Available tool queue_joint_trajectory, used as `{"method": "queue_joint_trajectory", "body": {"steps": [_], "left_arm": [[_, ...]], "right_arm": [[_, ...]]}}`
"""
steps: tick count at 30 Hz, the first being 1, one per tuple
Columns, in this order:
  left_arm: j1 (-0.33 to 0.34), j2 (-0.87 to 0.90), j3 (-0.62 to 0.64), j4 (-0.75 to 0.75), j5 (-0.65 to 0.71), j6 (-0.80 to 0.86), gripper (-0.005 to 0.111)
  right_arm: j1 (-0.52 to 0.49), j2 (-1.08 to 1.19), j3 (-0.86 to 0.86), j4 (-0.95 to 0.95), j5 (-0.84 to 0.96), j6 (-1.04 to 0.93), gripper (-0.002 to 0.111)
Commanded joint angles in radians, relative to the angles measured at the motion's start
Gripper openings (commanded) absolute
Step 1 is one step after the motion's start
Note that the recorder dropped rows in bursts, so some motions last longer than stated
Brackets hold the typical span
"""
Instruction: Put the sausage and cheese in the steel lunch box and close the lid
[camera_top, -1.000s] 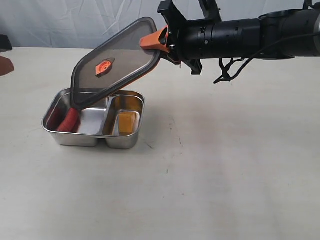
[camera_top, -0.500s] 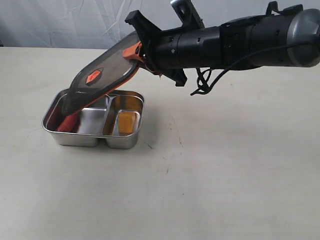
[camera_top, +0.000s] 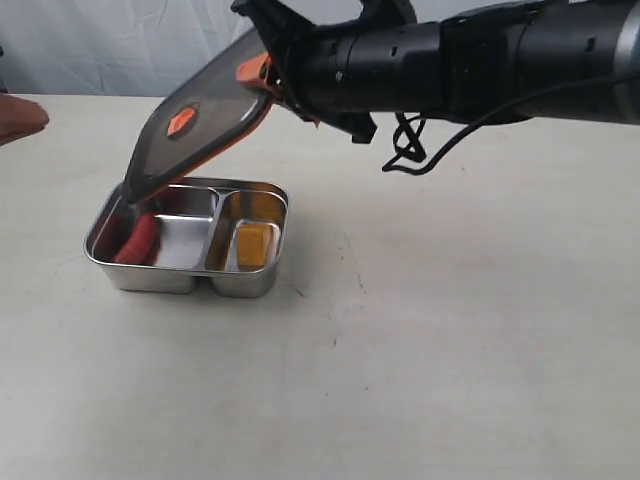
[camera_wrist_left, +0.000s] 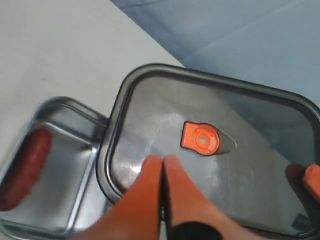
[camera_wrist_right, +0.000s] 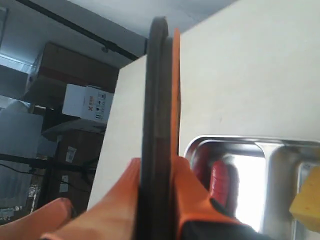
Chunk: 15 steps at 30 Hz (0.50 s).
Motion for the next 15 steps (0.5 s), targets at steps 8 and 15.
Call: {"method": "queue_joint_trajectory", "body": {"steps": [8, 15], "left_arm": [[0.277, 0.230, -0.023, -0.370, 0.581, 0.275, 0.000], [0.322, 0.384, -0.033, -0.249, 0.581, 0.282, 0.000]], "right_arm": [[-0.165, -0.142, 0.073, 0.009, 0.171, -0.006, -0.001], [-0.218, -0.147, 0.111, 0.009, 0.425, 0.001, -0.001]]}}
